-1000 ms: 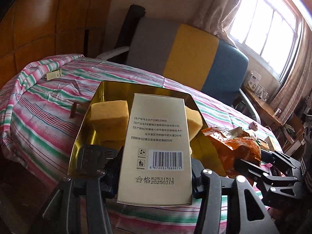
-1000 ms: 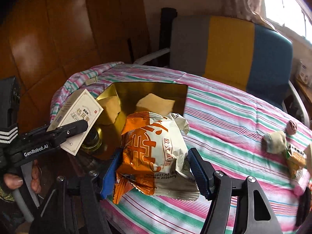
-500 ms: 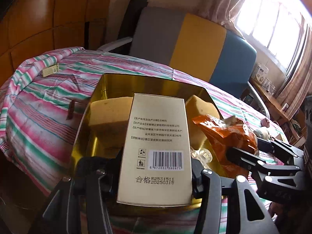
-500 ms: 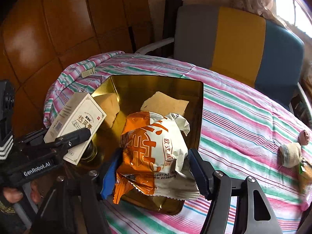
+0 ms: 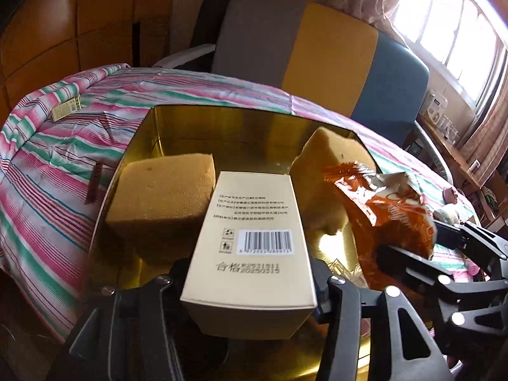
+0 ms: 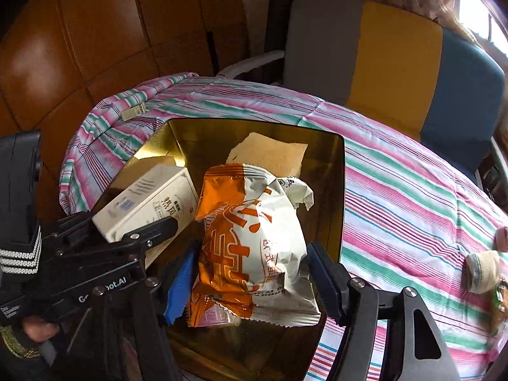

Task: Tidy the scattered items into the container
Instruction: 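Lower the white box and snack bag into the gold box and open both tools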

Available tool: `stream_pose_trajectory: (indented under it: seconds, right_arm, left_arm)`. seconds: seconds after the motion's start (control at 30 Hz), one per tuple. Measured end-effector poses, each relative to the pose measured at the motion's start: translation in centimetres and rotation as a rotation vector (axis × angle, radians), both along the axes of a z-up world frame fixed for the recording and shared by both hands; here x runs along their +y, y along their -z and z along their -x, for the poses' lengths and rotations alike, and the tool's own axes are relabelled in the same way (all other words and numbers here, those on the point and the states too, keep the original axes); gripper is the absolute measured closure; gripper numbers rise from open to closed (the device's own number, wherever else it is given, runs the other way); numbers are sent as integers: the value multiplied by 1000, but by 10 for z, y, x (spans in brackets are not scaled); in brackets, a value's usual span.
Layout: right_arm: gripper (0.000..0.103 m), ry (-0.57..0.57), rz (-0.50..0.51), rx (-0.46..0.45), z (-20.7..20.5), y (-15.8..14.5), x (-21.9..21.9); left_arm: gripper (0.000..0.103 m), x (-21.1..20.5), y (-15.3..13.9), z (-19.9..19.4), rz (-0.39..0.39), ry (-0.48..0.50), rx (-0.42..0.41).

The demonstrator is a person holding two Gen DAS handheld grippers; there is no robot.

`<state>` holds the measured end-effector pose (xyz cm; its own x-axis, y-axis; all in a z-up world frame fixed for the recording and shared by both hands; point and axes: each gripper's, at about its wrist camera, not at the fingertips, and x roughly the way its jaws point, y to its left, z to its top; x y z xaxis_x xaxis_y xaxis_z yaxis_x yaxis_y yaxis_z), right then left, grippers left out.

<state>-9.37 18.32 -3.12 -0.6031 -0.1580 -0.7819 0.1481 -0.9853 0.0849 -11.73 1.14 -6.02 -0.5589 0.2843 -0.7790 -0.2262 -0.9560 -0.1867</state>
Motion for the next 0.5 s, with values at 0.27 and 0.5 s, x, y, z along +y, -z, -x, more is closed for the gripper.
stream_pose_trajectory:
  seconds: [0.27,0.5]
  right_arm:
    - [33,11,34,1,-6,0,4]
    - [30,2,74,16,-19,-10,0]
  left_arm:
    - [43,-1,-5,-13,2,-11,17]
    - [37,-7,-19,-26,17,-31,49]
